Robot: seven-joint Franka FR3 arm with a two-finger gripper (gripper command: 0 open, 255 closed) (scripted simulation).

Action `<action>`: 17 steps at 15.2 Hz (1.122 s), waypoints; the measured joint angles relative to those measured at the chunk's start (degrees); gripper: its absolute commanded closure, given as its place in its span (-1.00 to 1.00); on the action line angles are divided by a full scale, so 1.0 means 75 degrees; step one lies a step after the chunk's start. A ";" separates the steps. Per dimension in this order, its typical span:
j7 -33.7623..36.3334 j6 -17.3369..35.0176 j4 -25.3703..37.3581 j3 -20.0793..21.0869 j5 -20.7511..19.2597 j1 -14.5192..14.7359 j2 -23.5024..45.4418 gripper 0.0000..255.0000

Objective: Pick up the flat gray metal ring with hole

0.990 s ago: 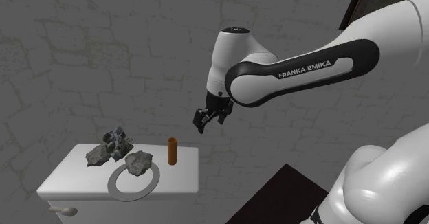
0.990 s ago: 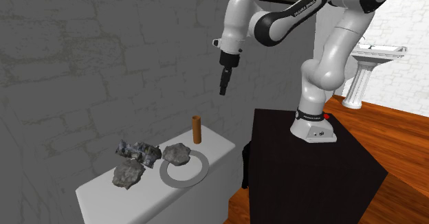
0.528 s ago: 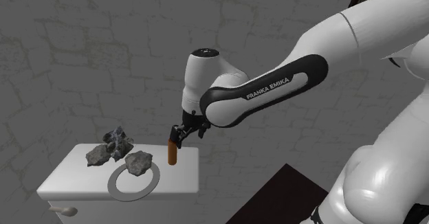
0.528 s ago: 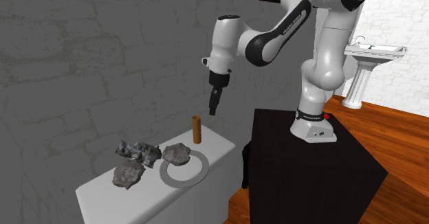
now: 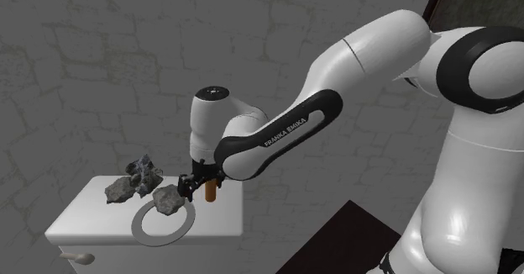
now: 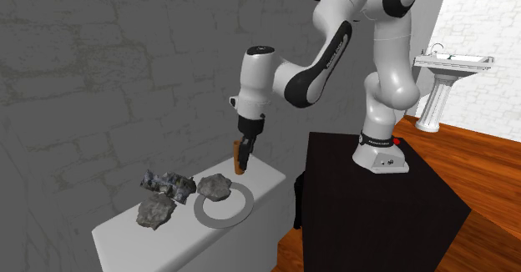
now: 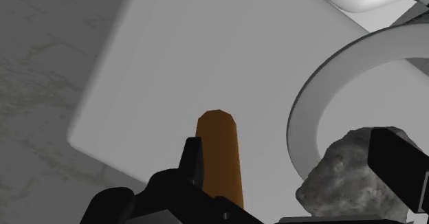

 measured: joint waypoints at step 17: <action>0.1068 0.0682 0.0947 -0.0458 -0.1156 0.0676 0.1773 1.00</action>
